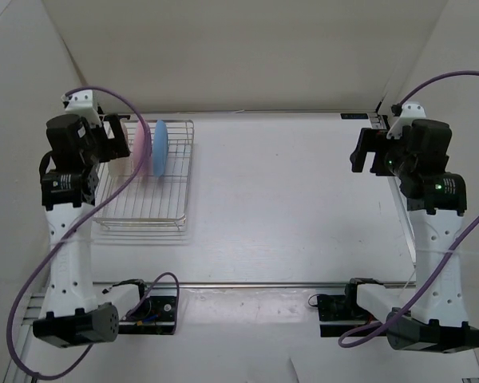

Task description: Unload the plates from the dish rack

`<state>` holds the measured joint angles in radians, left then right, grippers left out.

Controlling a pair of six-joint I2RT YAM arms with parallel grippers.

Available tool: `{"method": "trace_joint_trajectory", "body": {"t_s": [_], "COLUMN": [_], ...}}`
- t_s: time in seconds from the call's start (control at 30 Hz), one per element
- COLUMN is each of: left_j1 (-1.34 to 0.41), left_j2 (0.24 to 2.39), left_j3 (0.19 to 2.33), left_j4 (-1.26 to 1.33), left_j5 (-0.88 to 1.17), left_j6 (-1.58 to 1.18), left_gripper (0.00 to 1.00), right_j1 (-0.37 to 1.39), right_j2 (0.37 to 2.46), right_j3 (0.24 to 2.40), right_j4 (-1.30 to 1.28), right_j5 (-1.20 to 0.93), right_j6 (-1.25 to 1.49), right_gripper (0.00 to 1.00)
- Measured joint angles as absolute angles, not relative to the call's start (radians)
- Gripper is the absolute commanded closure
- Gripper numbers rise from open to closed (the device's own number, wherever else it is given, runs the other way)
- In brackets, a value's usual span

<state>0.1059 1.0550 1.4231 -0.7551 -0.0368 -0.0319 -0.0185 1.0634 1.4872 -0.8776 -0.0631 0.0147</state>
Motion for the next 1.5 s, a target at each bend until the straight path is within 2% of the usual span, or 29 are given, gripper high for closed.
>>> {"method": "trace_joint_trajectory", "body": {"t_s": [0.23, 0.53, 0.73, 0.83, 1.07, 1.17, 1.2, 1.27, 1.3, 1.37, 1.43, 1.5], "left_j1": [0.187, 0.426, 0.465, 0.476, 0.484, 0.484, 0.484, 0.484, 0.484, 0.484, 0.484, 0.484], "left_j2": [1.258, 1.595, 1.827, 1.919, 2.011, 2.018, 2.019, 2.019, 2.019, 2.020, 2.022, 2.024], "left_j3": [1.503, 1.794, 1.964, 1.983, 1.945, 1.944, 1.944, 1.939, 1.936, 1.927, 1.917, 1.905], "left_j4": [-0.685, -0.654, -0.685, -0.701, -0.715, -0.719, -0.719, -0.716, -0.717, -0.718, -0.725, -0.729], "left_j5": [0.076, 0.485, 0.703, 0.783, 0.859, 0.875, 0.879, 0.888, 0.893, 0.899, 0.902, 0.904], "left_j6": [0.069, 0.133, 0.142, 0.154, 0.154, 0.154, 0.157, 0.162, 0.166, 0.169, 0.175, 0.181], "left_gripper": [0.00, 0.03, 0.08, 0.10, 0.12, 0.20, 0.29, 0.33, 0.40, 0.40, 0.33, 0.33], "right_j1": [-0.019, -0.019, -0.019, -0.019, -0.019, -0.019, -0.019, -0.019, -0.019, -0.019, -0.019, -0.019], "right_j2": [1.036, 1.044, 1.098, 1.115, 1.131, 1.136, 1.138, 1.141, 1.143, 1.148, 1.151, 1.153], "right_j3": [1.414, 1.383, 1.376, 1.362, 1.331, 1.331, 1.331, 1.331, 1.331, 1.331, 1.331, 1.331], "right_j4": [-0.854, -0.831, -0.820, -0.805, -0.787, -0.778, -0.776, -0.773, -0.773, -0.772, -0.768, -0.763], "right_j5": [-0.062, -0.024, -0.001, 0.015, 0.063, 0.089, 0.098, 0.110, 0.114, 0.121, 0.125, 0.128], "right_j6": [-0.004, -0.039, -0.046, -0.057, -0.079, -0.086, -0.087, -0.088, -0.088, -0.089, -0.089, -0.089], "right_gripper": [0.00, 0.00, 0.00, 0.00, 0.00, 0.00, 0.00, 0.00, 0.00, 0.00, 0.00, 0.00]}}
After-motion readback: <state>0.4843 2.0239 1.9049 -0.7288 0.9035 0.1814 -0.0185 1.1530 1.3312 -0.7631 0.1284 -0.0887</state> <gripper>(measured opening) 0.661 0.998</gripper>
